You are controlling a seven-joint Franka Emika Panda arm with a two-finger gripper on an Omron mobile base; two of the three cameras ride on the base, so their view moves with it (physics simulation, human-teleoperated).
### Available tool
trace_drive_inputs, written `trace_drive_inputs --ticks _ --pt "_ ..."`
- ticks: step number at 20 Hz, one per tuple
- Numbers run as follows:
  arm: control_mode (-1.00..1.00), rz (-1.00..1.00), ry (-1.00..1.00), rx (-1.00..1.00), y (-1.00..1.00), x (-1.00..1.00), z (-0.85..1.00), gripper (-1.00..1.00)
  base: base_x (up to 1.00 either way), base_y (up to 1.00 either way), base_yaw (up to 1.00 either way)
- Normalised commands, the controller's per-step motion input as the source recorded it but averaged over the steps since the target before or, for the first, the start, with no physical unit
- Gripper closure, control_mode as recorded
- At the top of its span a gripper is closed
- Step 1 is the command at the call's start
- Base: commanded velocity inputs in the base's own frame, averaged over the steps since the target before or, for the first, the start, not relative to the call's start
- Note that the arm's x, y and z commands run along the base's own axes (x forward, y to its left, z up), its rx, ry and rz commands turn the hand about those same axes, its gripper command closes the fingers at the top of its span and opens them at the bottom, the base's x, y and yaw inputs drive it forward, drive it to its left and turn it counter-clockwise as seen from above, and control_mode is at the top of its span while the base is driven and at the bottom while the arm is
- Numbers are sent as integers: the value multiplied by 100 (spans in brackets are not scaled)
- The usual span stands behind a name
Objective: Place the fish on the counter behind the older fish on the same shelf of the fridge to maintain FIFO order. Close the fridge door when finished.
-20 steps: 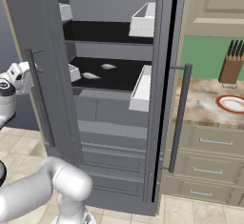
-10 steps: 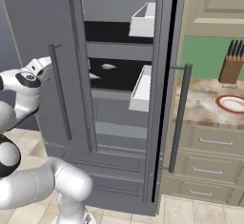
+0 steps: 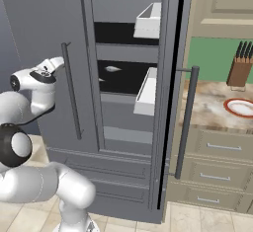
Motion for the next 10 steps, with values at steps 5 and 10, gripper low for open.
trace_drive_inputs --ticks 5,10 --pt "-100 2 6 6 0 20 30 -100 0 0 0" --pt "-100 4 4 5 17 -56 54 -100 0 0 0"
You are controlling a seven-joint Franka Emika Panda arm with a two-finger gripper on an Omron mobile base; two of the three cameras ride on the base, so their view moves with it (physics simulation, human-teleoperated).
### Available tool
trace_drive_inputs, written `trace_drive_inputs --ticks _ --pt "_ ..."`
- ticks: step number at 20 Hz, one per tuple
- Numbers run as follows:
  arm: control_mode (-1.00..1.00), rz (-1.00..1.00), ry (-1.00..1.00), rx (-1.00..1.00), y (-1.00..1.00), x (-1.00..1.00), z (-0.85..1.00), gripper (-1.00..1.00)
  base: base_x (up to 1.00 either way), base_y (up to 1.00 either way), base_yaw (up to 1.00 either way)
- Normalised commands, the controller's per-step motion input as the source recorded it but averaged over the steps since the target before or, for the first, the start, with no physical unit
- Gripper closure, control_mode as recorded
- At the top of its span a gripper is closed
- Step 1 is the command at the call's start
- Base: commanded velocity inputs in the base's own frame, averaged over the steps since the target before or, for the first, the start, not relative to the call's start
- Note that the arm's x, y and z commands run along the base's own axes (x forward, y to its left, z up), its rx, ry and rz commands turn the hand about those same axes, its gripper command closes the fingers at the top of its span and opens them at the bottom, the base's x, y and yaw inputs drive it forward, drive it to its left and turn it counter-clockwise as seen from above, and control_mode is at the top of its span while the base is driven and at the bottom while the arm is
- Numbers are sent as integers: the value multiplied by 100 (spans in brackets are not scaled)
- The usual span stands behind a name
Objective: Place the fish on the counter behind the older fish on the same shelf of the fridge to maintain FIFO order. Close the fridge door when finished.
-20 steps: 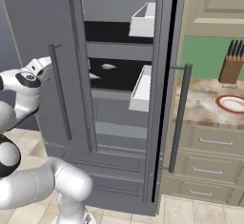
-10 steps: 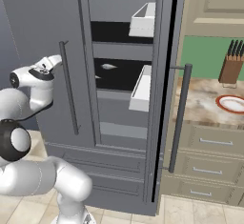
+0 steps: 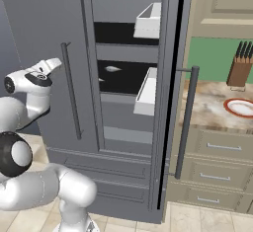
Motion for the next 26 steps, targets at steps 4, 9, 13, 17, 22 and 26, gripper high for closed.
trace_drive_inputs --ticks 4,9,13,17,22,26 --pt "-100 4 2 3 25 -95 63 -100 0 0 0" --pt "-100 1 0 2 9 -100 76 -100 0 0 0" --pt "-100 -5 9 13 -10 -100 99 -100 0 0 0" --pt "-100 -9 14 26 -38 -100 94 -100 0 0 0" --pt "-100 -9 6 34 -70 -100 49 -100 0 0 0" --pt "-100 -15 -12 42 -100 -100 -12 -100 0 0 0"
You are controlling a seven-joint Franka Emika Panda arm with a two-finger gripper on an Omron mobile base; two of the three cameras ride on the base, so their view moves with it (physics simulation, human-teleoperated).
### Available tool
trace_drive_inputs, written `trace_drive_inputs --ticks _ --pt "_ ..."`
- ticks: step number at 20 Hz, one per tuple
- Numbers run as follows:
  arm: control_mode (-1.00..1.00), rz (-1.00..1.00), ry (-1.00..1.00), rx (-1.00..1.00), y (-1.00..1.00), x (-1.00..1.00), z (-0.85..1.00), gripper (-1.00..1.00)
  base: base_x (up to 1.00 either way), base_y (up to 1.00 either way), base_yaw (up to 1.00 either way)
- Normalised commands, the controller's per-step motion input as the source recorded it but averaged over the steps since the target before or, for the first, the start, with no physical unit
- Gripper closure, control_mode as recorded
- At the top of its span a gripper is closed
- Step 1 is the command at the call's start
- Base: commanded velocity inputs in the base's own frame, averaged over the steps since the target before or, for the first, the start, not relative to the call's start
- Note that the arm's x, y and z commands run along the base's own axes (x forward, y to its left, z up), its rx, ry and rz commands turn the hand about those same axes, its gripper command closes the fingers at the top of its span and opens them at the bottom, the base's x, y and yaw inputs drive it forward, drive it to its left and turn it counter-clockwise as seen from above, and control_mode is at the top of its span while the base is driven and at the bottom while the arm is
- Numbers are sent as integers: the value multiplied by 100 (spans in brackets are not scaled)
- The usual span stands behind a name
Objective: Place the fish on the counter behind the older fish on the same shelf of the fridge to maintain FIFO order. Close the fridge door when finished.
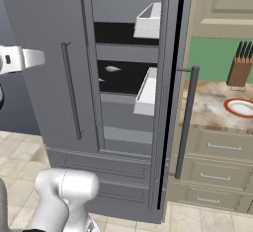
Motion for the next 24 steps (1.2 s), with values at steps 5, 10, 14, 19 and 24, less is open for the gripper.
trace_drive_inputs --ticks 5,10,14,19,24 --pt "-100 -16 -17 52 -100 -100 -31 -100 0 0 0" --pt "-100 -15 -8 62 -100 -94 -20 -100 0 0 0" --pt "-100 -14 -7 60 -100 -76 -17 -100 0 0 0" --pt "-100 -7 -13 50 -100 -59 -18 -100 0 0 0" --pt "-100 0 -2 37 -100 -7 -19 -100 0 0 0"
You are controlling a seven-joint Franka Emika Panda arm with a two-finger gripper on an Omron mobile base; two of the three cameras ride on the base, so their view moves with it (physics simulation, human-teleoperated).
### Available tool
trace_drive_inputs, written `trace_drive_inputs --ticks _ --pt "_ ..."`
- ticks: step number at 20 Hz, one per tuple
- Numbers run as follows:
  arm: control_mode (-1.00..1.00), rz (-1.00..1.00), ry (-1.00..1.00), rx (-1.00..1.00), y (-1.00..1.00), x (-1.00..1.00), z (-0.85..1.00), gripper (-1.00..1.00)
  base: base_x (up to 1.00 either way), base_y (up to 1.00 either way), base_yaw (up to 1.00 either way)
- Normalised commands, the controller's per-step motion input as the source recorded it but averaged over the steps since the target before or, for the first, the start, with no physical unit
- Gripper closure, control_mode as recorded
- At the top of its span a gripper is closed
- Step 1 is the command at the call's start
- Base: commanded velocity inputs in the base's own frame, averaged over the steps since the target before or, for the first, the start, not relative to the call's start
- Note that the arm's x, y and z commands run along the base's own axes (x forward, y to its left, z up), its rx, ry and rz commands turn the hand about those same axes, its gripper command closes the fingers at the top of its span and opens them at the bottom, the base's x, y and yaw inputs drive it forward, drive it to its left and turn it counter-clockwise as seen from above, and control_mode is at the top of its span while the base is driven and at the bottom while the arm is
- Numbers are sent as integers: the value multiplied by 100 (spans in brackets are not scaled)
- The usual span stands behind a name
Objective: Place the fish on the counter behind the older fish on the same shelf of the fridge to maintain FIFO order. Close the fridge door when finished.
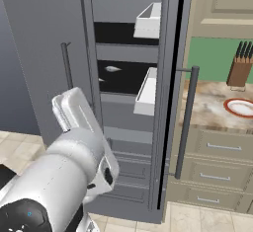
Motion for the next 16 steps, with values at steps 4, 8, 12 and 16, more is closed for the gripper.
trace_drive_inputs --ticks 4,8,12,16 --pt "-100 1 -1 35 -100 36 -33 -100 0 0 0" --pt "-100 7 -3 33 -92 57 -41 -100 0 0 0" --pt "-100 15 0 27 -73 80 -41 -100 0 0 0" --pt "-100 16 0 23 -51 85 -31 -100 0 0 0"
